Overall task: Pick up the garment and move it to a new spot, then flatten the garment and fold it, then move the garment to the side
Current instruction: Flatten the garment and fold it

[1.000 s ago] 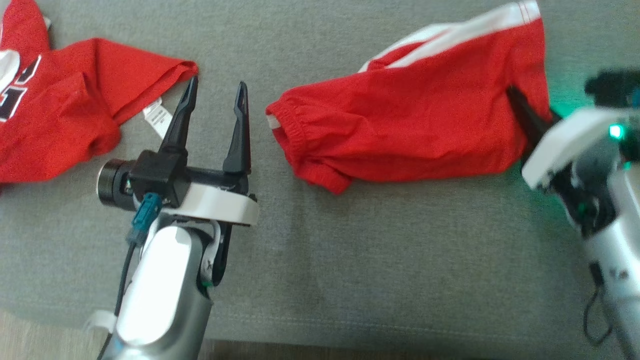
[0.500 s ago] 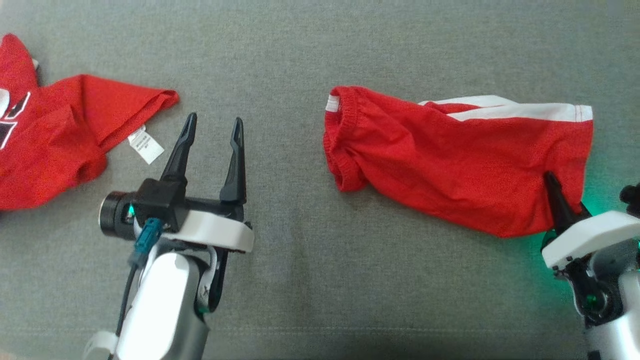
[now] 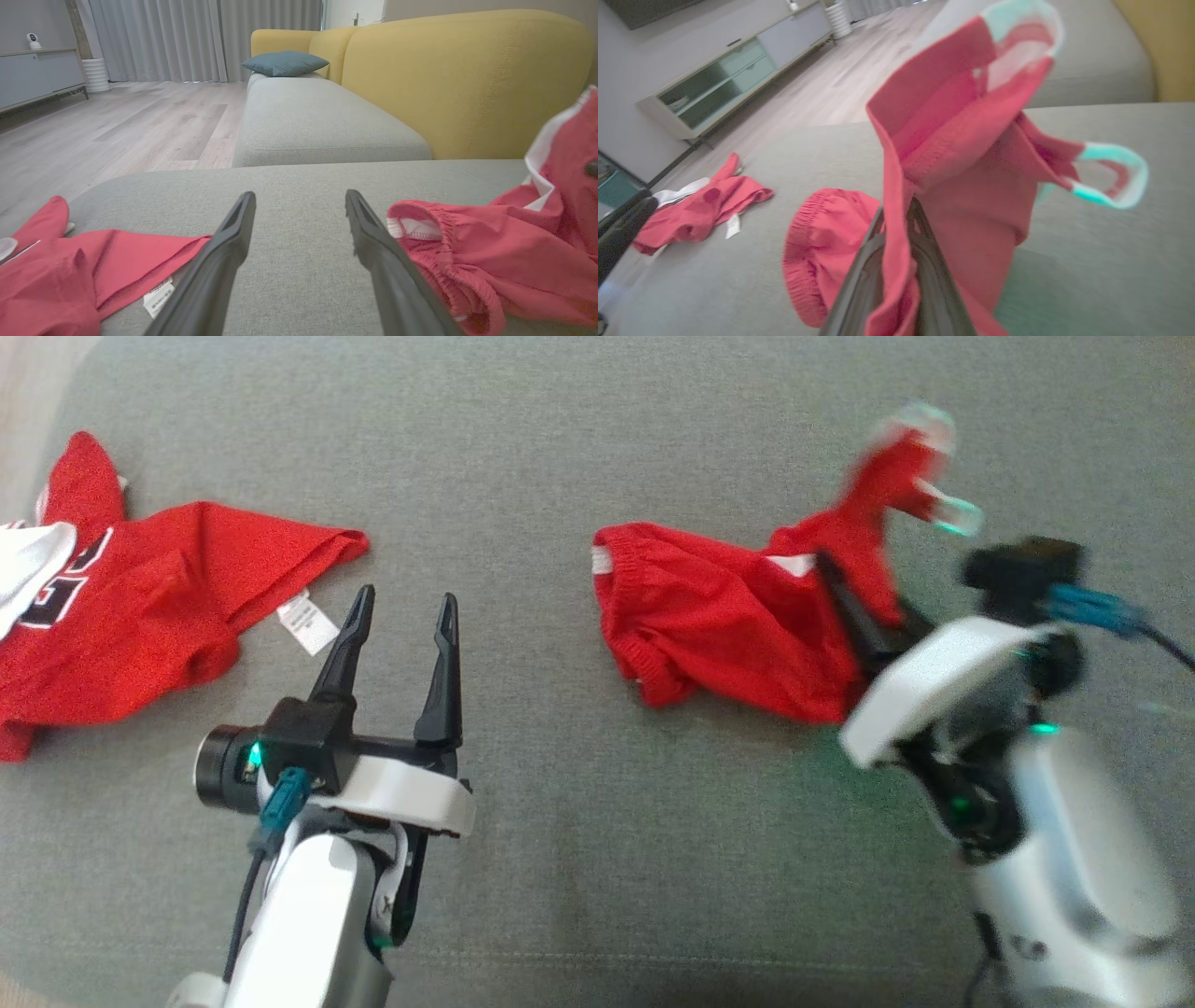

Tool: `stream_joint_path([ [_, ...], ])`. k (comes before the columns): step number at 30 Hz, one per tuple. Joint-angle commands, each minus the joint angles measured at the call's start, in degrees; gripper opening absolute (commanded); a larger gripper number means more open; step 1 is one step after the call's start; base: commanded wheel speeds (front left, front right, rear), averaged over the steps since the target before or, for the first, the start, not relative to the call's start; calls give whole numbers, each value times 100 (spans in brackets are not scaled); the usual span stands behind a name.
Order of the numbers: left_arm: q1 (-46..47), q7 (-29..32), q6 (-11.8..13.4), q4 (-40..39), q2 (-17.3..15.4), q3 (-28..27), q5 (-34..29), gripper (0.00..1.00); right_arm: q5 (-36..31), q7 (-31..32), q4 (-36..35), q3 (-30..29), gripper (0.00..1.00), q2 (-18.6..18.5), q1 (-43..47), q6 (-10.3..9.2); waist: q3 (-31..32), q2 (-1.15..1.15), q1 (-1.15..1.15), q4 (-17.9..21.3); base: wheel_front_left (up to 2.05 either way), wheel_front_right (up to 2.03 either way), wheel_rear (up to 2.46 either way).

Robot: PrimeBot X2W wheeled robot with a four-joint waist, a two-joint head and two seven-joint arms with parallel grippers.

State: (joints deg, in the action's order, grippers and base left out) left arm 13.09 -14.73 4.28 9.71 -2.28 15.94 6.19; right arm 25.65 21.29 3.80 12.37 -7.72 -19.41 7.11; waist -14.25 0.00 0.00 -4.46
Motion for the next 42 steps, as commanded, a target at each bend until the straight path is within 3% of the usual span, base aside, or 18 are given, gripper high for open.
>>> stream_joint_path([
  [1,73,-27,9,-153,-69,-173,25,100,24,45,-133,266,0,107,-234,37,33,0,0,-49,0,0,0],
  [7,58,-27,29,-163,-65,-108,79,100,228,-53,642,1004,0,372,-735,37,23,0,0,-250,0,0,0],
  [15,84,-27,69,-138,-62,-24,139,100,575,-728,1715,1543,0,479,-1152,37,-60,0,0,-410,0,0,0],
  [16,90,-27,77,-136,-62,-16,146,100,647,-828,1786,1659,36,480,-1203,37,-68,0,0,-415,0,0,0],
  [17,96,-27,83,-133,-61,-7,154,100,707,-919,1861,1773,80,481,-1249,37,-75,0,0,-419,0,0,0],
  [18,102,-27,87,-130,-61,1,160,100,762,-1035,1924,1857,100,481,-1291,37,-83,0,0,-419,0,0,0],
  [24,129,-27,115,-134,-61,28,159,100,800,-1865,2095,2117,100,483,-1500,37,-104,0,0,-346,0,0,0],
  [30,140,-27,126,-139,-60,8,126,100,526,-2531,1930,1917,100,454,-1500,37,-105,0,0,-226,0,0,0],
  [36,101,-27,149,-165,-98,-128,62,100,-129,-3150,1337,913,100,-59,-939,37,0,0,0,-25,0,0,0],
  [42,-22,-27,179,-190,-235,-359,58,100,-644,-3057,588,-396,100,-286,156,37,178,0,0,201,0,0,0],
])
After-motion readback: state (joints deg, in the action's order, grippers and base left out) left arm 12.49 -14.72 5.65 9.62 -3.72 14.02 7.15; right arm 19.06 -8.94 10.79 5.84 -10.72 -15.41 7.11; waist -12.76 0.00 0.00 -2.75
